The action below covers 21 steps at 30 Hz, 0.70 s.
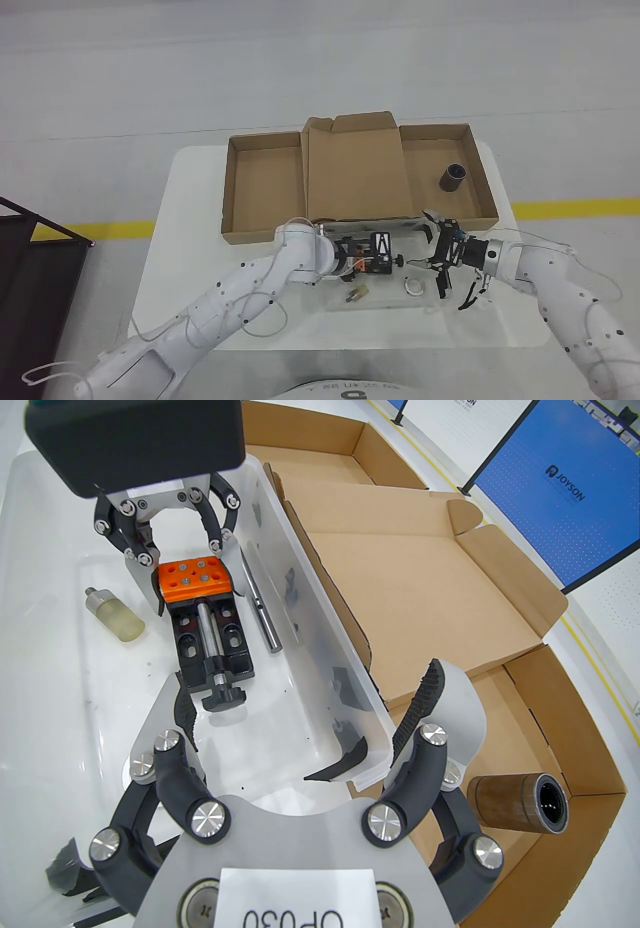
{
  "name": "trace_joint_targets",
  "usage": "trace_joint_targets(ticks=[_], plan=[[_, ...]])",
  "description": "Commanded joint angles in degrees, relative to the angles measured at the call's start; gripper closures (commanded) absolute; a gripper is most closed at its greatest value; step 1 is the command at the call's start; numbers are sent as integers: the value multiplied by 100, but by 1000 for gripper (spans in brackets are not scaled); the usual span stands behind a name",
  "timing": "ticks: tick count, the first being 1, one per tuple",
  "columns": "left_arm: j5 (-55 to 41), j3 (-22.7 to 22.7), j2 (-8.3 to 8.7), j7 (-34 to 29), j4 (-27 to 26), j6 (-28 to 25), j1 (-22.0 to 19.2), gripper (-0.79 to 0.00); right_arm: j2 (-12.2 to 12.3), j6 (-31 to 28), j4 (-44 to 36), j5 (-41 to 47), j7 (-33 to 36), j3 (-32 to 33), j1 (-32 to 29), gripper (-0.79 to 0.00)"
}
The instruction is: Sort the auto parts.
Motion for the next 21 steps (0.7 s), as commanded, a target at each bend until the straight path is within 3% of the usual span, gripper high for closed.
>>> trace_joint_targets(ticks=[1, 14, 21], plan=[[40, -97, 57, -65, -241, -14, 115, 0, 0, 0, 0, 0, 0, 0, 0, -785], [360, -1068, 519, -397, -2059, -262, 1131, 0, 0, 0, 0, 0, 0, 0, 0, -785], [674, -1622, 705, -505, -2825, -124, 1659, 0, 0, 0, 0, 0, 0, 0, 0, -785]])
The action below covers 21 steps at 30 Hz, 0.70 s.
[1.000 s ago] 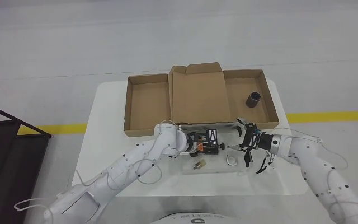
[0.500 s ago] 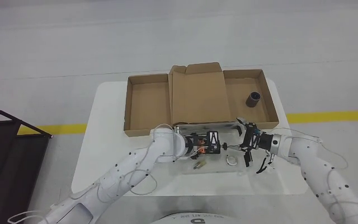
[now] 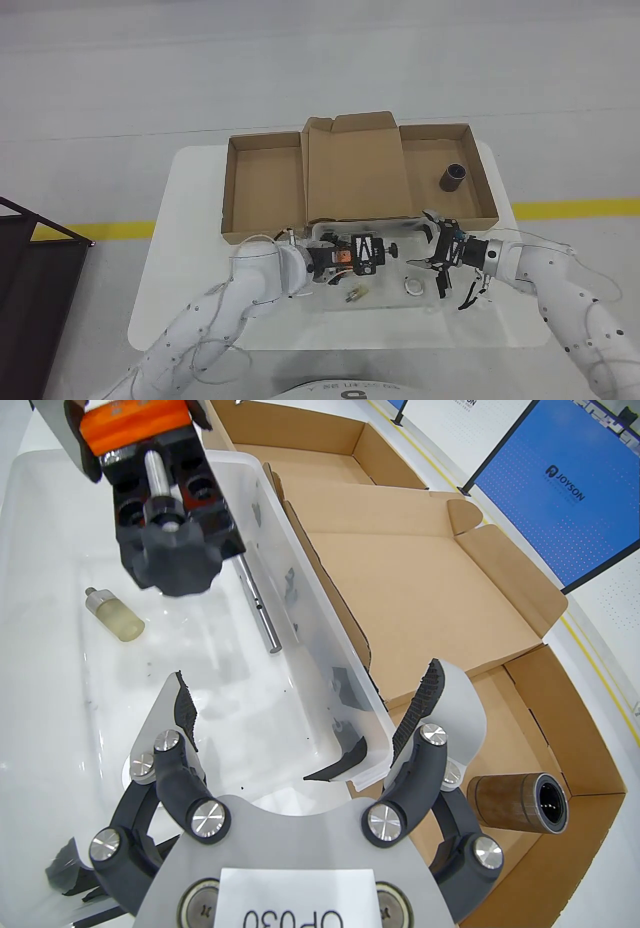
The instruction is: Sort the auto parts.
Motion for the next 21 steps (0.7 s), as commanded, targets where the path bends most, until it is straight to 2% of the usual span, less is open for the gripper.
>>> trace_joint_targets(ticks=[1, 5, 7, 9, 12, 14, 17, 21], plan=[[57, -185, 49, 17, -198, 53, 165, 0, 0, 0, 0, 0, 0, 0, 0, -785], [108, -747, 163, 104, -645, 175, 507, 0, 0, 0, 0, 0, 0, 0, 0, -785], [72, -1203, 217, 164, -783, 355, 648, 0, 0, 0, 0, 0, 0, 0, 0, -785], [-88, -1706, 257, 262, -706, 573, 712, 0, 0, 0, 0, 0, 0, 0, 0, -785], [-566, -2297, 293, 385, -205, 623, 575, 0, 0, 0, 0, 0, 0, 0, 0, -785], [-829, -2503, 300, 359, 278, 629, 351, 0, 0, 0, 0, 0, 0, 0, 0, -785], [-903, -2491, 291, 226, 944, 657, -14, 0, 0, 0, 0, 0, 0, 0, 0, -785], [-1157, -2196, 243, 57, 1867, 547, -545, 0, 0, 0, 0, 0, 0, 0, 0, -785]])
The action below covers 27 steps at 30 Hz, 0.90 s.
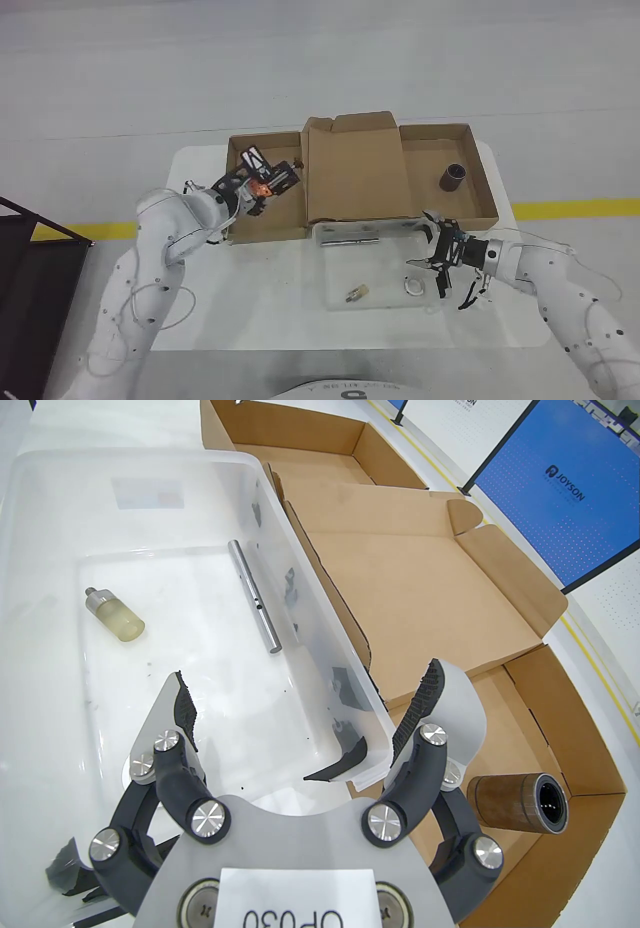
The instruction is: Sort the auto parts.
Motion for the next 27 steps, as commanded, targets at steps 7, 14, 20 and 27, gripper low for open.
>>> trace_joint_targets(ticks=[7, 14, 20, 27], plan=[[-138, 810, -167, -360, 1680, 199, -982, 0, 0, 0, 0, 0, 0, 0, 0, -785], [-8, 1299, -308, -212, 2414, 548, -1402, 0, 0, 0, 0, 0, 0, 0, 0, -785], [-65, 1396, -352, -114, 2628, 681, -1501, -785, 0, 0, 0, 0, 0, 0, 0, -785], [-165, 1394, -356, -121, 2634, 693, -1474, -785, 0, 0, 0, 0, 0, 0, 0, -785]])
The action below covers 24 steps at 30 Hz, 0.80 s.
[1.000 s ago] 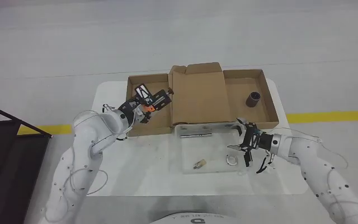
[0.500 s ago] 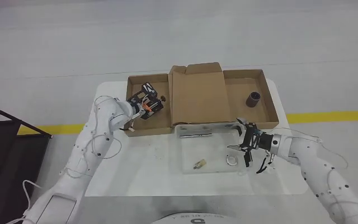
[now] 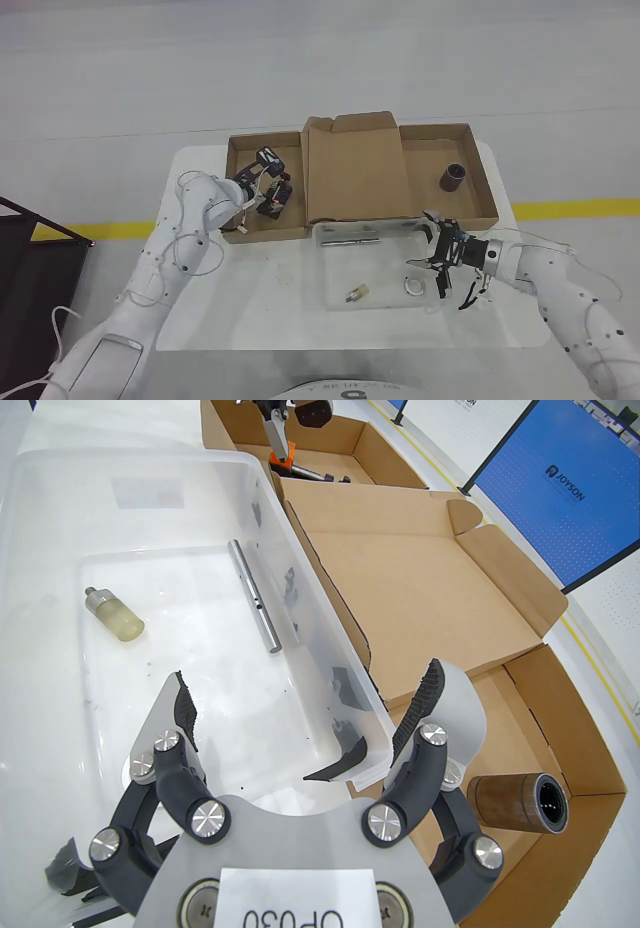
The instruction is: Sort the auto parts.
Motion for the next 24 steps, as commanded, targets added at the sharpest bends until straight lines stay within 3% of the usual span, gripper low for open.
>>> trace_joint_targets(ticks=[1, 7, 16, 24], plan=[[3, 0, 0, 0, 0, 0, -1, -785, 0, 0, 0, 0, 0, 0, 0, -785], [4, -2, 1, 47, -34, 6, 12, -785, 0, 0, 0, 0, 0, 0, 0, -785], [381, -520, 215, 760, -1794, -153, 1010, -785, 0, 0, 0, 0, 0, 0, 0, -785], [-331, -1327, 420, 1624, -2778, -1101, 2022, -785, 0, 0, 0, 0, 0, 0, 0, -785]])
